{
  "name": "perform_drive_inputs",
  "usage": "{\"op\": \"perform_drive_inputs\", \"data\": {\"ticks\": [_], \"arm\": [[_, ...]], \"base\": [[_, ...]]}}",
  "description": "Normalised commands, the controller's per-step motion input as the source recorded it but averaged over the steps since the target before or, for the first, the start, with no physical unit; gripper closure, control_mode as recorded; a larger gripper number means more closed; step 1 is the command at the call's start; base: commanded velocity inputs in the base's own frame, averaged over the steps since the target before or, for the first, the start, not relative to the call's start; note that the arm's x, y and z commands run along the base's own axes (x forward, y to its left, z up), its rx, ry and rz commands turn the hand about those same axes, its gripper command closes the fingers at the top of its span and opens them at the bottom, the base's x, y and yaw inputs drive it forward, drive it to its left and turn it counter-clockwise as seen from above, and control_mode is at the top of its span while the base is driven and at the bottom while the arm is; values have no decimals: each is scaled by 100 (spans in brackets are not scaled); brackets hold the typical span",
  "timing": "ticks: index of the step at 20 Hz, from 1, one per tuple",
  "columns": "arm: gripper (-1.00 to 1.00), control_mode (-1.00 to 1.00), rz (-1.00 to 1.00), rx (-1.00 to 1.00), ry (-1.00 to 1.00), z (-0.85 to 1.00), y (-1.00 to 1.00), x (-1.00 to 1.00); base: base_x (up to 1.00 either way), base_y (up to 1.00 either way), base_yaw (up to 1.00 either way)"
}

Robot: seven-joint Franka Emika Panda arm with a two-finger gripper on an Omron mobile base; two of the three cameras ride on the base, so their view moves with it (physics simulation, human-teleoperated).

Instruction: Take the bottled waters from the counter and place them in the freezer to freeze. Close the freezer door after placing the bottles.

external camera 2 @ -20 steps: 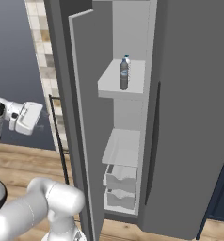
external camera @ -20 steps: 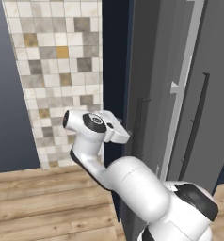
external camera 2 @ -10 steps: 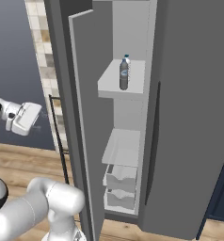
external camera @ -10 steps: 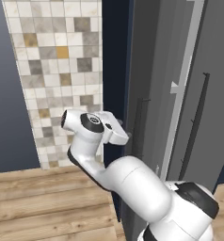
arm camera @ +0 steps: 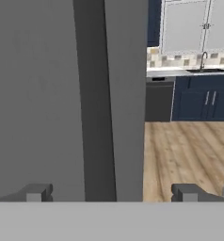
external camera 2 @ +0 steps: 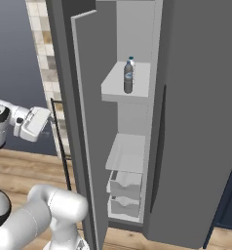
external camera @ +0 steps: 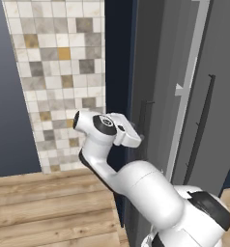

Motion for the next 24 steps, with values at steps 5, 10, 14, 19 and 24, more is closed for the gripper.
{"op": "perform_drive_inputs", "data": {"ticks": [5, 10, 14, 19, 24], "arm": [[-100, -100, 0, 0, 0, 0, -21, 6], [-100, -100, 0, 0, 1, 0, -7, 8], [-100, -100, 0, 0, 2, 0, -6, 9], [-100, -100, 0, 0, 4, 0, -17, 13], [-100, -100, 0, 0, 3, 0, -76, 15]], "base": [[0, 0, 0], [0, 0, 0], [0, 0, 0], [0, 0, 0], [0, 0, 0]]}}
